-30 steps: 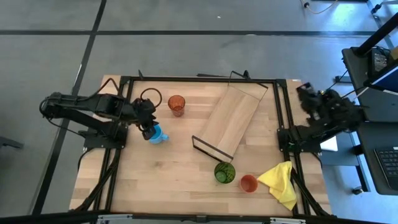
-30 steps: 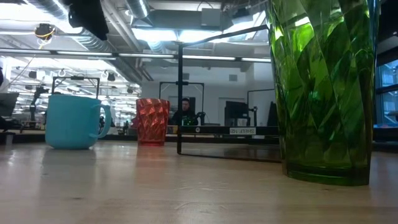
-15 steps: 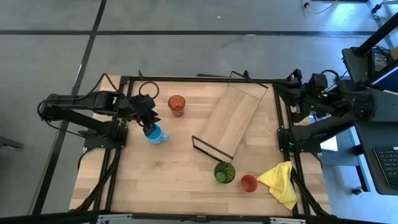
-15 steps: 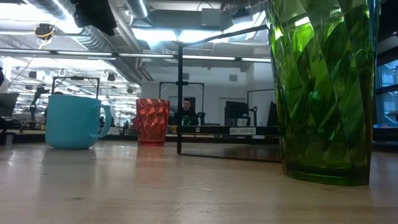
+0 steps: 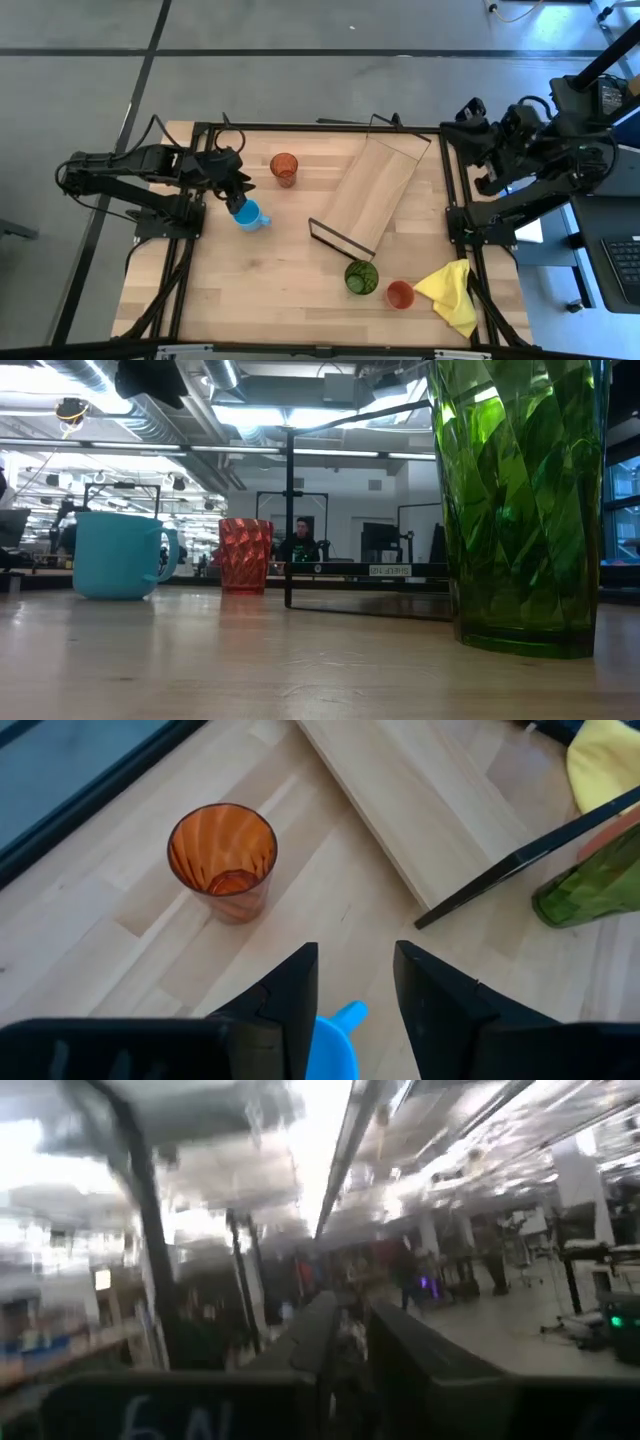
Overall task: Stack small to large cups/mugs on shelf
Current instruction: Put the orange cup on the shelf
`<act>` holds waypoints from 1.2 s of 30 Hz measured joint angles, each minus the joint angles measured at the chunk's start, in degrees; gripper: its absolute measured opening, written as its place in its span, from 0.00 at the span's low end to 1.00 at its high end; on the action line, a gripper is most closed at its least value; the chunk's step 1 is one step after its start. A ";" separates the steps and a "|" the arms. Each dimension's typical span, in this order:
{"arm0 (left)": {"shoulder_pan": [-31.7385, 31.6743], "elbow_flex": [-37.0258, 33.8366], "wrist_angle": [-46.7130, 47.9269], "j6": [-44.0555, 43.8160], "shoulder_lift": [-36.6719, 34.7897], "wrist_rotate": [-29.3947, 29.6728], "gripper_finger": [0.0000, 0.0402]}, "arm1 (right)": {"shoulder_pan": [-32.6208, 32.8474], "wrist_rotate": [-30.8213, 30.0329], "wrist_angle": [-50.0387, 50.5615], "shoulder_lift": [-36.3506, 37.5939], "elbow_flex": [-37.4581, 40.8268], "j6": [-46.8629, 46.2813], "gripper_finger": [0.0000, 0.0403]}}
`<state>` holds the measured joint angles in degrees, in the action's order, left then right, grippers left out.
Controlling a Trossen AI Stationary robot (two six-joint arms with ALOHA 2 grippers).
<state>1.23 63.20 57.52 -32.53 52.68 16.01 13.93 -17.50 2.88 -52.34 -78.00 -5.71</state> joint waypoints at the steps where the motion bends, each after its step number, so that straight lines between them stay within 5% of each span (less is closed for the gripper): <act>1: 0.00 0.00 0.00 -0.17 0.03 -0.01 0.32 | 0.01 -1.78 2.37 -0.14 0.00 -0.18 0.15; 5: 0.00 0.00 0.00 -0.25 0.03 -0.24 0.32 | -0.94 -13.71 19.85 -0.24 0.06 -9.34 0.15; 7: 0.00 0.00 0.00 -0.20 0.03 -0.31 0.32 | -2.10 -14.61 30.02 0.01 0.05 -18.14 0.15; 11: 0.00 0.00 0.45 1.25 0.01 -0.31 0.32 | -3.33 -7.82 50.64 -0.44 0.07 -36.47 0.15; 15: -0.51 0.00 0.49 3.75 0.03 -0.42 0.32 | -2.99 5.22 62.48 -2.82 1.26 -45.60 0.15; 19: -1.77 0.00 0.50 5.96 0.03 -0.46 0.32 | -1.09 16.94 64.99 -5.97 4.49 -49.43 0.15; 26: -2.89 0.00 0.50 7.03 0.03 -0.48 0.32 | 3.46 27.87 65.54 -10.52 13.48 -54.06 0.15; 31: -2.87 0.00 0.60 7.67 0.03 -0.91 0.32 | 9.95 29.95 60.85 -11.99 19.61 -62.97 0.15; 36: -2.84 0.00 1.73 8.53 0.03 -0.92 0.32 | 18.13 22.35 48.21 -13.12 22.32 -73.97 0.15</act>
<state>-1.61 63.20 59.25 -23.99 52.71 15.09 32.05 4.85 51.10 -65.47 -55.67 -79.68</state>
